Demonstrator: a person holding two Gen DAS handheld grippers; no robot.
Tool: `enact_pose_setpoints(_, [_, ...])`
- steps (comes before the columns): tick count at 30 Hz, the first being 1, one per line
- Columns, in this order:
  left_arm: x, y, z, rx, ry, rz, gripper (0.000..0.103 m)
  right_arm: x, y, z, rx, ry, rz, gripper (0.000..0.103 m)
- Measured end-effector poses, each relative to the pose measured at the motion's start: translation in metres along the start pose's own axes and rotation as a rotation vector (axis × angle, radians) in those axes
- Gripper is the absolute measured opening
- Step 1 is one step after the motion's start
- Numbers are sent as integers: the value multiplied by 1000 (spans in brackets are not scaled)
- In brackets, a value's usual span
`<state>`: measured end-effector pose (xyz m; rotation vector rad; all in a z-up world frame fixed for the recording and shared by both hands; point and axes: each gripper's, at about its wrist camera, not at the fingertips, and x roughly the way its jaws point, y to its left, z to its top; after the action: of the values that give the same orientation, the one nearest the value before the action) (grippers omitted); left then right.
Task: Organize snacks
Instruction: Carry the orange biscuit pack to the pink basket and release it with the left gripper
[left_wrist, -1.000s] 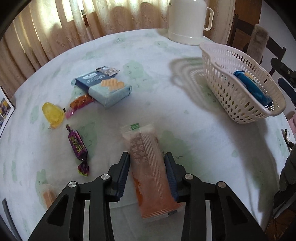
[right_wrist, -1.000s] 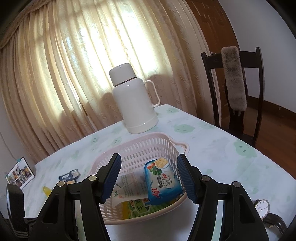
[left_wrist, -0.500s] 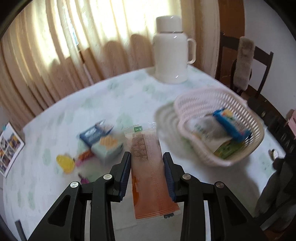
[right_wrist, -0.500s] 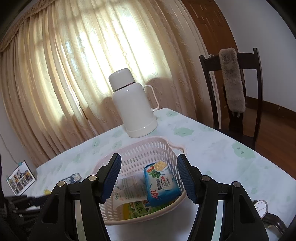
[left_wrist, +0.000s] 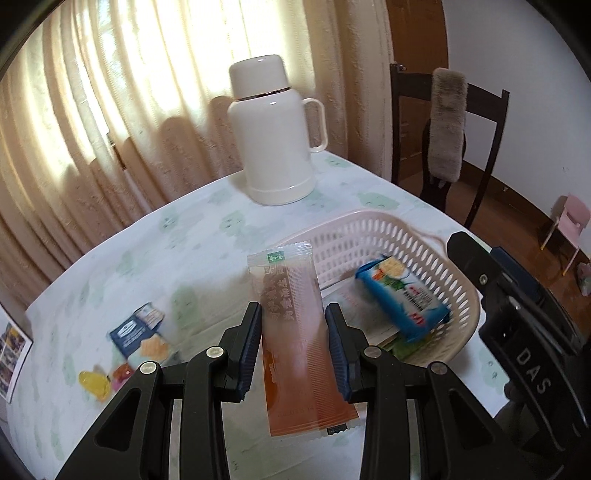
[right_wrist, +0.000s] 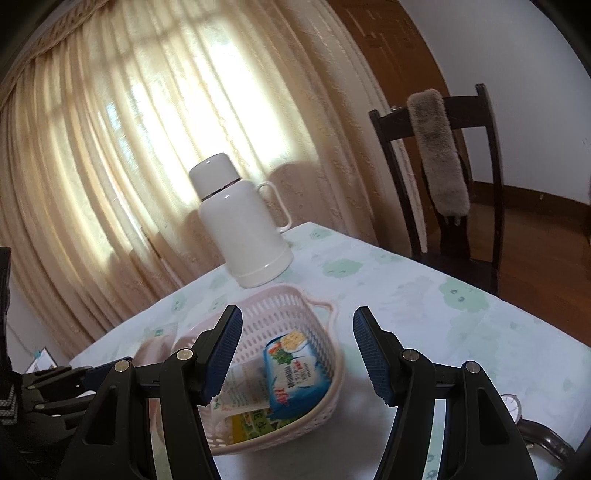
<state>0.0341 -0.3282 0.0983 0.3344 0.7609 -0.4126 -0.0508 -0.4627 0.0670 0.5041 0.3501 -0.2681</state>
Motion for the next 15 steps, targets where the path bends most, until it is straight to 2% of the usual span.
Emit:
enact_pose_setpoints(6, [7,-7,7,6,-5,-11,32,-4,-6,3,26,-24,-25,64])
enact_pose_setpoints(10, [11,-7,9,-4,-8,-15,37,-4,-9,4,37,-24,-34,64])
enact_pose_setpoints(13, [12,-7,8,-4,-17,-13,47,-4,-9,4,37,-24,-36,64])
enact_pose_setpoints(15, [12,-6,8,-6,-22,-4,48,-3,-9,4,37,-23,-37,64])
